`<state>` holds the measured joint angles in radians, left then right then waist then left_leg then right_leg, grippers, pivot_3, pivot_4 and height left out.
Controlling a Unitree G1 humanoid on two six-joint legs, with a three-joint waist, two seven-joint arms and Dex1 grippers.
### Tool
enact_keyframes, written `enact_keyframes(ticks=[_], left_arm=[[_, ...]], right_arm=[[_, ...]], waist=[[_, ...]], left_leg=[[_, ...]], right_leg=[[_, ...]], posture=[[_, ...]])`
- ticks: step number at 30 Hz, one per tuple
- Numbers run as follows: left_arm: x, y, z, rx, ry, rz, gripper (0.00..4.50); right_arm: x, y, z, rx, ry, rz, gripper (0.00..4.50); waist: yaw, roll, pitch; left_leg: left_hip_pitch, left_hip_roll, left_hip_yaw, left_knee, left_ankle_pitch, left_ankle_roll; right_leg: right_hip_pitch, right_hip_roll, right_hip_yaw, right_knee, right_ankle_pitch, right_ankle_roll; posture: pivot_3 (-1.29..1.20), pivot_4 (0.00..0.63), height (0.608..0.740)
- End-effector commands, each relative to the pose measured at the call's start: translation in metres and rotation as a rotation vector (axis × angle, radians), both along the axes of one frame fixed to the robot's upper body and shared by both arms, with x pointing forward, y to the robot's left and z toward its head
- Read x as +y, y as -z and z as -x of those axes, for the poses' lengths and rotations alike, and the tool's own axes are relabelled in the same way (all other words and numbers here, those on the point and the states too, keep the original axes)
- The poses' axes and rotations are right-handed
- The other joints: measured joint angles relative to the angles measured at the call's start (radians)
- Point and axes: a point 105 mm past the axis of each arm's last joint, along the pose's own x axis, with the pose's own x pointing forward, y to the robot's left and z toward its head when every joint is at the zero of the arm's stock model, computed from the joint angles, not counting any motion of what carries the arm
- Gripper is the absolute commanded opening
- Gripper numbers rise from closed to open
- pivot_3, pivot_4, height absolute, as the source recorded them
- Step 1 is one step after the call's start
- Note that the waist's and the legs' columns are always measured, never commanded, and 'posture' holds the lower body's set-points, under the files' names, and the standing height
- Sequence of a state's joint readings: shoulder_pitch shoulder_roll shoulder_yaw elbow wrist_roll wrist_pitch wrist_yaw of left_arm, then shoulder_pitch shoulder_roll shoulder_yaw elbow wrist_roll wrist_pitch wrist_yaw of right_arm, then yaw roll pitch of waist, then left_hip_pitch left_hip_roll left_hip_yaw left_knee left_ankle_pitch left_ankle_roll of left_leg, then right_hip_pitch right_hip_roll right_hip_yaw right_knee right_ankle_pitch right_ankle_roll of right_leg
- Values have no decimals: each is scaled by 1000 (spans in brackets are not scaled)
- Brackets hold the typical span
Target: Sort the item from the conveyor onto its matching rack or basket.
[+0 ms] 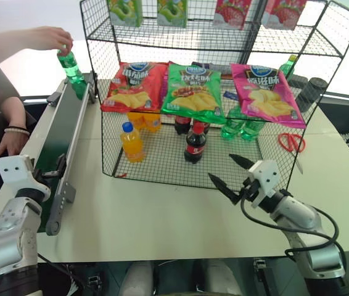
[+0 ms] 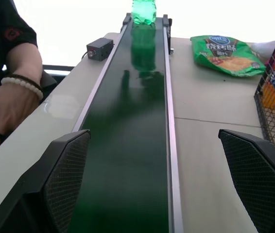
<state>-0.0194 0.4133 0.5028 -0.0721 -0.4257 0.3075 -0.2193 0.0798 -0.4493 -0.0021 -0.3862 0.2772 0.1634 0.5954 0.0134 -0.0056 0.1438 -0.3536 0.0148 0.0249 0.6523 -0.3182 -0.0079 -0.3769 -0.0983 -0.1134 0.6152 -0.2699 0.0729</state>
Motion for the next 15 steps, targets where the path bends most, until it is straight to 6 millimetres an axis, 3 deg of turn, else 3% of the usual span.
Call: enact_keyframes(ticks=[1,8,15], left_arm=[[0,-11,1,-60,1,-50,4500],[4,-4,0,-79,-78,-90,4500],[5,0,-2,-95,-105,-103,4500]], right_arm=[[15,-11,10,-47,-39,-33,4477],[48,4,43,53,-240,-49,4477],[50,7,45,44,-249,-52,4477]], waist=[[0,-1,0],[1,-2,-1],[1,-5,-3]], left_leg=[[0,0,0,0,0,0],[0,0,0,0,0,0],[0,0,0,0,0,0]], right_leg=[[0,0,0,0,0,0],[0,0,0,0,0,0],[0,0,0,0,0,0]], posture=[[0,150,732],[0,150,732],[0,150,732]])
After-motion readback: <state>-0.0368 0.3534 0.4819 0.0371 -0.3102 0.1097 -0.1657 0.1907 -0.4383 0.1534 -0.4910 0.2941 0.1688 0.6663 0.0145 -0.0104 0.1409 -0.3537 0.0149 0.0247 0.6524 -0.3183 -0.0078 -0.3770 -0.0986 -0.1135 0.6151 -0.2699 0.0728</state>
